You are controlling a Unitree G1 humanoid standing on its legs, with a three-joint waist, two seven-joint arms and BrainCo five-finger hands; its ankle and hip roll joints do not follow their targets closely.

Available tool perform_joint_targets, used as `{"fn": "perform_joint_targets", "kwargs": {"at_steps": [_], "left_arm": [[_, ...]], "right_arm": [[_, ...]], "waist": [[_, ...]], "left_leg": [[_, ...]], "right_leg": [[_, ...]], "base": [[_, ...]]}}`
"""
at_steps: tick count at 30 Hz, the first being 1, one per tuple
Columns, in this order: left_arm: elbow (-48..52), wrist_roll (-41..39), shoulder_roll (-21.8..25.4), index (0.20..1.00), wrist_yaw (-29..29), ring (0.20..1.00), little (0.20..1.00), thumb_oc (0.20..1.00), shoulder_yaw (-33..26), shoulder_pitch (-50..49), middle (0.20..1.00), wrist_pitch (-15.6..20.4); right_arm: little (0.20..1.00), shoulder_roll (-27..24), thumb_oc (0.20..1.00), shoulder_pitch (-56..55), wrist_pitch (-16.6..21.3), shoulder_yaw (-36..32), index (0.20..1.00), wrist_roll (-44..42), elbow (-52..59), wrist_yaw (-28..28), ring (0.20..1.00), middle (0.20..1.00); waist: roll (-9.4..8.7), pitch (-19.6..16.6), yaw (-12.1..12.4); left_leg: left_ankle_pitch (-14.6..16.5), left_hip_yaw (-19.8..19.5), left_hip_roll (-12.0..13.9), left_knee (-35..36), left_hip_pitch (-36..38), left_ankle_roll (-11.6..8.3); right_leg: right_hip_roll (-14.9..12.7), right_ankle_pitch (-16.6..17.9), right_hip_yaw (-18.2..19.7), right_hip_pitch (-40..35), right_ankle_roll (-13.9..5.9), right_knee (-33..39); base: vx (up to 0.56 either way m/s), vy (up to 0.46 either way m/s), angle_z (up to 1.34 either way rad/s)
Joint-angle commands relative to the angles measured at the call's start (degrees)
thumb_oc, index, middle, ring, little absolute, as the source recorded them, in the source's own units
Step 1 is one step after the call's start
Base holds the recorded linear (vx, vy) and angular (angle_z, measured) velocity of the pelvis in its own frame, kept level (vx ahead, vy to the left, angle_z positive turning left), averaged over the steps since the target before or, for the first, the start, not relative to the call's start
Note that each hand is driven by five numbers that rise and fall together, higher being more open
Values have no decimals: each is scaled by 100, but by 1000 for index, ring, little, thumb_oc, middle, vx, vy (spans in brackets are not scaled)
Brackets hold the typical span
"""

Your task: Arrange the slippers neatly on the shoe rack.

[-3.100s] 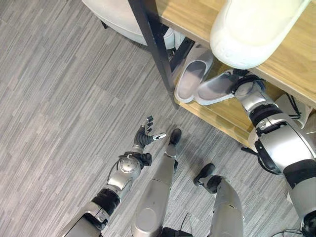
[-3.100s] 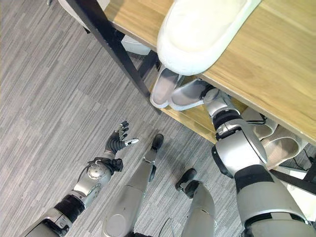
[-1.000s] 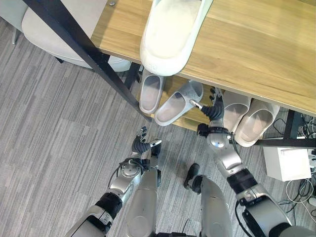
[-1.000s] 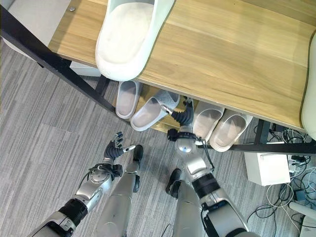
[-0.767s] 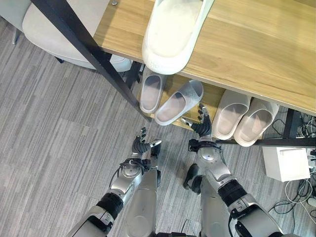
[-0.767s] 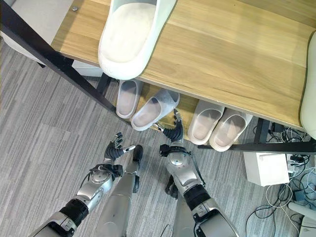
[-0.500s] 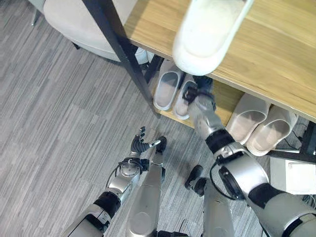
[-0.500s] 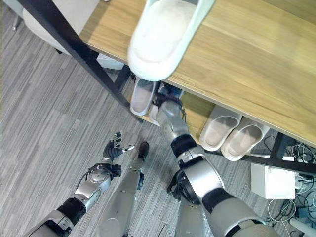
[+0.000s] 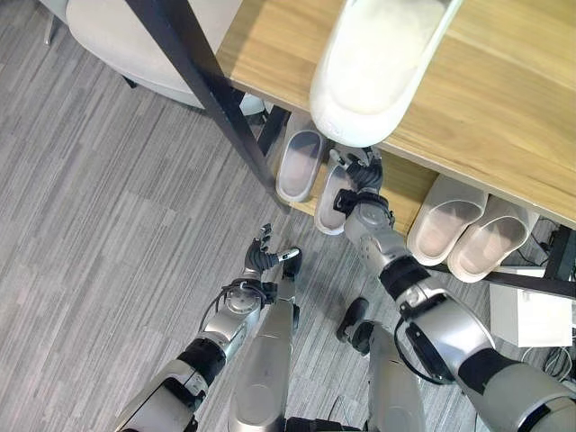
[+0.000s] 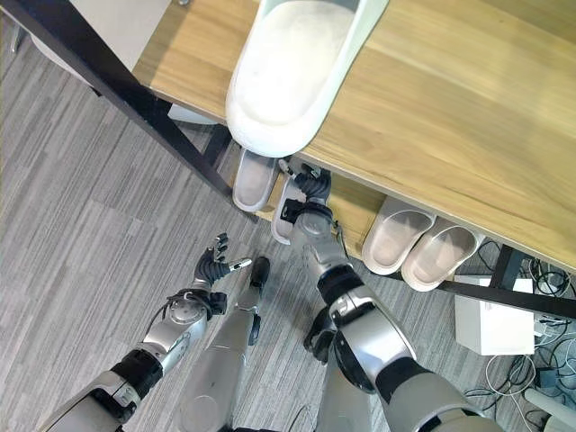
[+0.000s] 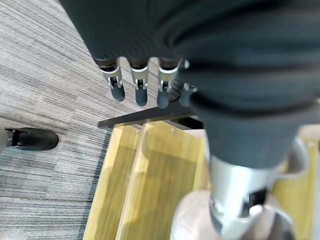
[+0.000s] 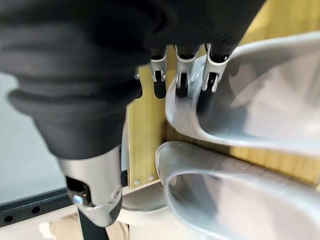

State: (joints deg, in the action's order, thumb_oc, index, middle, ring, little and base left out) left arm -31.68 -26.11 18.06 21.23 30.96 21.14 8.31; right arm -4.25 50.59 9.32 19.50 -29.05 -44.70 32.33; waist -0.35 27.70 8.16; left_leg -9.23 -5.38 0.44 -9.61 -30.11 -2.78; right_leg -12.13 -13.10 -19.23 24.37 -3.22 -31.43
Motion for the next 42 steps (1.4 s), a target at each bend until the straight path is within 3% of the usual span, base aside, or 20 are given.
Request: {"fn": "perform_joint_targets", "kwargs": {"at_steps": [1, 5, 15, 18, 22, 28, 29, 31, 32, 33, 36, 40, 41, 42], "left_arm": [[92, 132, -115, 1000, -111, 1000, 1000, 1000, 2, 61, 1000, 254], [-10, 250, -140, 1000, -222, 1000, 1000, 1000, -59, -130, 1000, 273], [-202, 398, -246, 1000, -340, 1000, 1000, 1000, -127, -378, 1000, 237], [-377, 530, -342, 1000, -467, 1000, 1000, 1000, -277, -594, 1000, 161], [-439, 733, -309, 1000, -642, 1000, 1000, 1000, -529, -832, 1000, 105], [-297, 1136, 3, 1000, -1153, 1000, 1000, 1000, -882, -1270, 1000, 172], [-66, 1665, 221, 1000, -1469, 1000, 1000, 1000, -585, -1261, 1000, 161], [265, 1913, 436, 1000, -1740, 1000, 1000, 1000, -331, -1229, 1000, 146], [581, 2233, 645, 1000, -2060, 1000, 1000, 1000, 77, -1046, 1000, 134], [988, 2462, 780, 1000, -2465, 1000, 1000, 1000, 596, -690, 1000, 125], [1693, 2715, 886, 1000, -2833, 1000, 1000, 1000, 1261, 65, 1000, 153], [2554, 2227, 1034, 1000, -3066, 1000, 1000, 1000, 1463, 713, 1000, 239], [3458, 1283, 1209, 1000, -3172, 1000, 1000, 1000, 1245, 1024, 1000, 340], [3662, 978, 1275, 1000, -3219, 1000, 1000, 1000, 1162, 1026, 1000, 353]], "right_arm": [[1000, -288, 1000, 31, 119, -97, 1000, 656, 300, -93, 1000, 1000], [1000, -490, 1000, -408, 17, 40, 1000, 1367, 713, -144, 1000, 1000], [1000, -495, 1000, -1349, -97, 110, 1000, 2013, 1116, -245, 1000, 1000], [1000, -584, 1000, -2124, -152, 295, 1000, 2184, 1557, -597, 1000, 1000], [1000, -969, 1000, -2947, -135, 362, 1000, 2330, 2188, -1212, 1000, 1000], [1000, -1905, 1000, -4716, 20, 186, 1000, 2705, 3192, -2266, 1000, 1000], [1000, -2052, 1000, -5199, 34, 64, 1000, 2498, 3113, -2592, 1000, 1000], [1000, -2173, 1000, -5448, 17, 5, 1000, 2404, 3052, -2799, 1000, 1000], [1000, -2287, 1000, -5556, 17, -32, 1000, 2285, 2993, -2965, 1000, 1000], [1000, -2296, 1000, -5514, -13, -60, 1000, 2159, 2762, -3024, 1000, 1000], [1000, -2229, 1000, -5292, -45, -24, 1000, 2024, 2464, -3045, 1000, 1000], [1000, -2196, 1000, -5095, -26, -43, 1000, 1928, 2275, -3025, 1000, 1000], [1000, -2140, 1000, -5054, -35, -77, 1000, 1927, 2213, -3001, 1000, 1000], [1000, -2125, 1000, -5079, -30, -85, 1000, 1937, 2221, -3024, 1000, 1000]], "waist": [[9, -173, 62], [5, -329, -27], [34, -659, -187], [3, -1008, -311], [-63, -1250, -449], [-63, -1630, -687], [-30, -1682, -800], [-5, -1729, -888], [32, -1721, -980], [79, -1692, -1059], [158, -1696, -1190], [221, -1732, -1221], [249, -1824, -1210], [254, -1846, -1203]], "left_leg": [[957, 175, 38, -631, 216, -12], [899, 211, 62, -419, 472, -36], [691, 334, 133, 146, 997, -99], [480, 469, 191, 747, 1464, -161], [436, 601, 186, 1013, 1881, -207], [380, 848, 262, 1432, 2488, -303], [401, 912, 278, 1461, 2578, -333], [413, 957, 284, 1461, 2601, -327], [429, 998, 302, 1461, 2625, -318], [443, 1037, 313, 1461, 2647, -308], [465, 1108, 343, 1461, 2676, -309], [464, 1166, 375, 1461, 2679, -339], [457, 1194, 408, 1461, 2700, -371], [458, 1191, 414, 1461, 2715, -378]], "right_leg": [[-80, 1023, 214, -90, -452, 1121], [-65, 1076, 241, -296, -468, 1293], [-1, 1273, 275, -715, -516, 1795], [49, 1470, 249, -1112, -593, 2331], [120, 1550, 290, -1509, -639, 2710], [218, 1638, 377, -2013, -703, 3191], [240, 1624, 411, -2094, -713, 3229], [248, 1635, 452, -2078, -714, 3224], [260, 1609, 509, -2047, -709, 3167], [279, 1582, 587, -1999, -705, 3117], [328, 1579, 685, -1962, -710, 3157], [363, 1617, 721, -1986, -722, 3289], [385, 1626, 704, -2064, -726, 3406], [396, 1623, 699, -2090, -722, 3433]], "base": [[-14, 6, -5], [8, -5, -6], [16, 0, -3], [116, 12, -19], [110, -11, -12], [102, -4, -22], [108, -17, -14], [47, -8, -9], [18, -23, -22], [9, -21, -21], [5, -34, -33], [7, -34, -16], [32, -54, -6], [33, -54, -2]]}}
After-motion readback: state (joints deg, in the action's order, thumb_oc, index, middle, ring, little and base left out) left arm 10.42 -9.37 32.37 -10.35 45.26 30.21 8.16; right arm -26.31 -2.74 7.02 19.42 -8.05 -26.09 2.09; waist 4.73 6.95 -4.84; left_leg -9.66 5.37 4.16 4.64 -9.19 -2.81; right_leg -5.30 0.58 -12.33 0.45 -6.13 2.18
